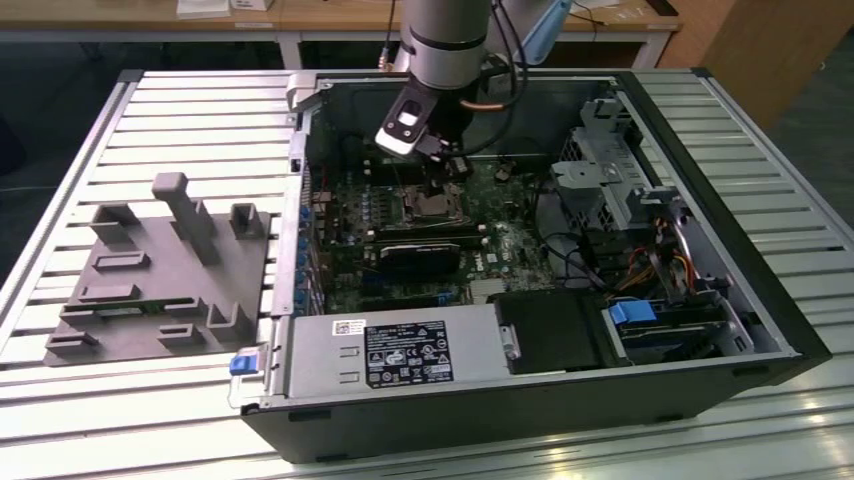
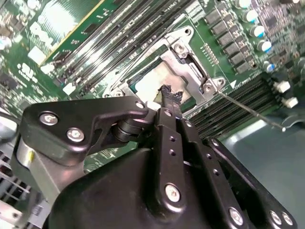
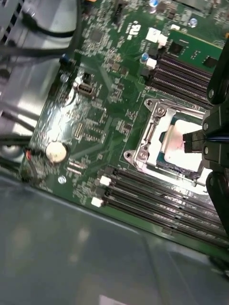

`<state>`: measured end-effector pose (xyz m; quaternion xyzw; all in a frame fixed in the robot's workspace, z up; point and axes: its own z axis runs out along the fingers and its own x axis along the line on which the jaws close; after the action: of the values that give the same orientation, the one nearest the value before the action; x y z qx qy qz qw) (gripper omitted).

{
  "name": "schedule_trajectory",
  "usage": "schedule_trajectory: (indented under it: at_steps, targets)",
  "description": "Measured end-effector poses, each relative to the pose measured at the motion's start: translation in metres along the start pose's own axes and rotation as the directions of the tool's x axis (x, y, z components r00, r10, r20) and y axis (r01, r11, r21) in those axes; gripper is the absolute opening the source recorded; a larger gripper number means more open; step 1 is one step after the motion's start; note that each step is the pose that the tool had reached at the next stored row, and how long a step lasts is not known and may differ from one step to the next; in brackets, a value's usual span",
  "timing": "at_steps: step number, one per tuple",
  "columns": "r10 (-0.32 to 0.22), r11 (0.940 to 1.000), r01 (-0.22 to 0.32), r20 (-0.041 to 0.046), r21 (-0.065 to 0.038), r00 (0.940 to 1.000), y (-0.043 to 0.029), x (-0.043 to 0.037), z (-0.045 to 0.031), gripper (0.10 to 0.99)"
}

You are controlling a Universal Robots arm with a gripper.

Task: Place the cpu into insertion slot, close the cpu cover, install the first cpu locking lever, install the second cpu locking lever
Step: 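Close the cpu cover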

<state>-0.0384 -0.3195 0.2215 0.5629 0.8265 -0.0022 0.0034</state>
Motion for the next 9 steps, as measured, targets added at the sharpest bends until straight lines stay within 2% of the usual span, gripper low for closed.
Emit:
schedule_trajectory:
  at_steps: [4,9]
  targets:
    - [-0.072,0.9974,0.072,0.0,0.0,0.9974,0.0,0.0,0.0003,0.102]
    - [-0.162,0.9868,0.162,0.0001,-0.001,0.9868,0.0,0.0,0.0007,0.102]
